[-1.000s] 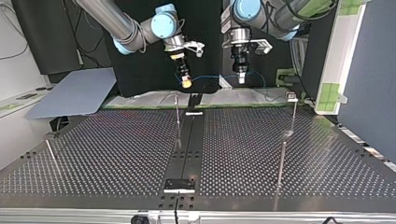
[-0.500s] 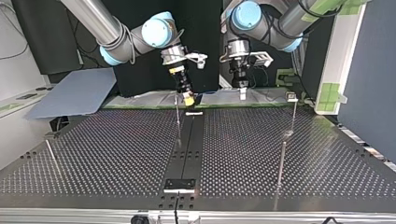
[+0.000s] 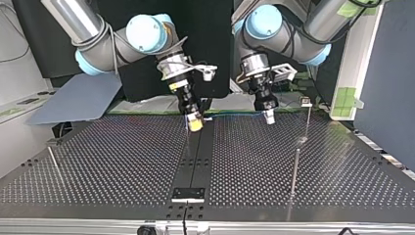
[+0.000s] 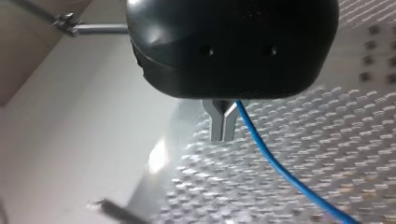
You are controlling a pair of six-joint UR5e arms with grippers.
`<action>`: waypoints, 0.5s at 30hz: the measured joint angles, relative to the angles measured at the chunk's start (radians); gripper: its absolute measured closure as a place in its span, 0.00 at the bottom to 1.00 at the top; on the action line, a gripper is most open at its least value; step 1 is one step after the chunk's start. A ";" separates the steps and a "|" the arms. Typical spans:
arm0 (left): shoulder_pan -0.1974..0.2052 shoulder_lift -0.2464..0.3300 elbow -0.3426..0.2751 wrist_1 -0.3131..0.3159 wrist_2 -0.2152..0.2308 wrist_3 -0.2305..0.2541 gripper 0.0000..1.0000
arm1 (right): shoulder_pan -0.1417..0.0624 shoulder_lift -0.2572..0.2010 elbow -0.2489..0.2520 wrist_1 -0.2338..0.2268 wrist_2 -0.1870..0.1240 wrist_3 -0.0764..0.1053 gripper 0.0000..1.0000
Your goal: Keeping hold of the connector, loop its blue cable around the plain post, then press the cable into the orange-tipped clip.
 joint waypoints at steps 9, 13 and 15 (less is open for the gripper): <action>0.019 0.091 0.081 -0.091 -0.069 0.006 1.00 | -0.013 -0.064 -0.052 0.070 -0.030 0.001 1.00; 0.030 0.130 0.092 -0.130 -0.095 0.026 1.00 | -0.017 -0.067 -0.061 0.076 -0.038 0.001 1.00; 0.036 0.147 0.098 -0.147 -0.102 0.037 1.00 | -0.019 -0.068 -0.067 0.078 -0.043 0.001 1.00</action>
